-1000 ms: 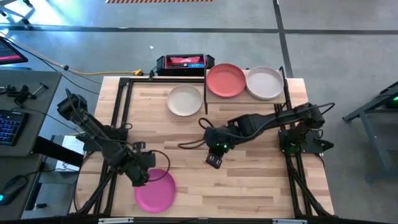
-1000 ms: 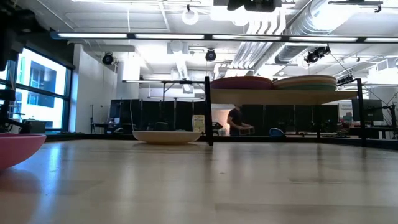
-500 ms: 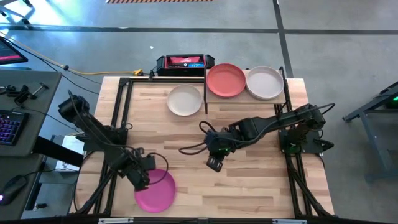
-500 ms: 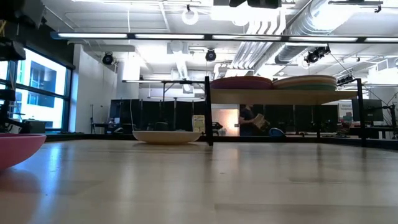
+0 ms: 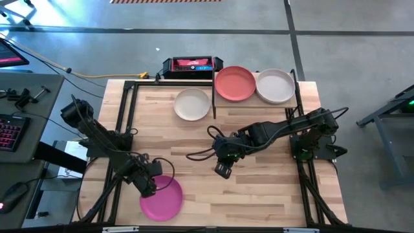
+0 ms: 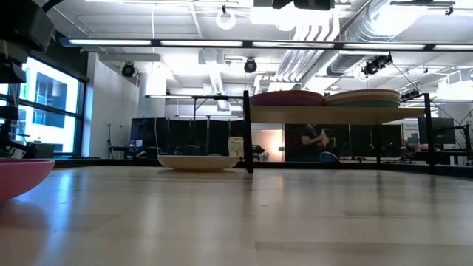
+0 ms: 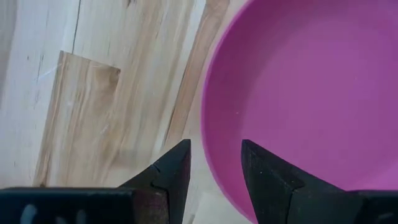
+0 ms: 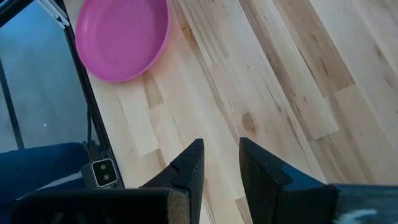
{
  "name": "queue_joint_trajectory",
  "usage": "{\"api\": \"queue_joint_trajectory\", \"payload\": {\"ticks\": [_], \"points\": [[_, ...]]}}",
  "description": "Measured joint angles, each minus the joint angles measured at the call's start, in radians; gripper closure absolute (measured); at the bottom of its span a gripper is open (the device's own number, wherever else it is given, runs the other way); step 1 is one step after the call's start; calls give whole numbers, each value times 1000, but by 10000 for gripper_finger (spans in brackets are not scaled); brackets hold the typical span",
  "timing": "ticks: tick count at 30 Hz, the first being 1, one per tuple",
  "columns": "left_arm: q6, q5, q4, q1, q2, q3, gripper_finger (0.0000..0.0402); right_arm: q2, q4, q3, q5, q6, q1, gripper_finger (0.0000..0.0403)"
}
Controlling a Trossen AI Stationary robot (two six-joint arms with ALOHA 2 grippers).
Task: Place and stack plates onto a shelf
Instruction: Stack the pink plate on top of the orange plate on the shelf
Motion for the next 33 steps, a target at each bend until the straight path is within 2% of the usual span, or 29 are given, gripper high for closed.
{"api": "queue_joint_trajectory", "payload": {"ticks": [16,27,33], "points": [[17,33,33,20,159,0,271,0,0,0,-1,3,0,323],[26,53,88,20,193,0,272,-1,1,0,-1,3,0,323],[25,64,91,20,193,2,308,-1,0,0,-1,2,0,323]]}}
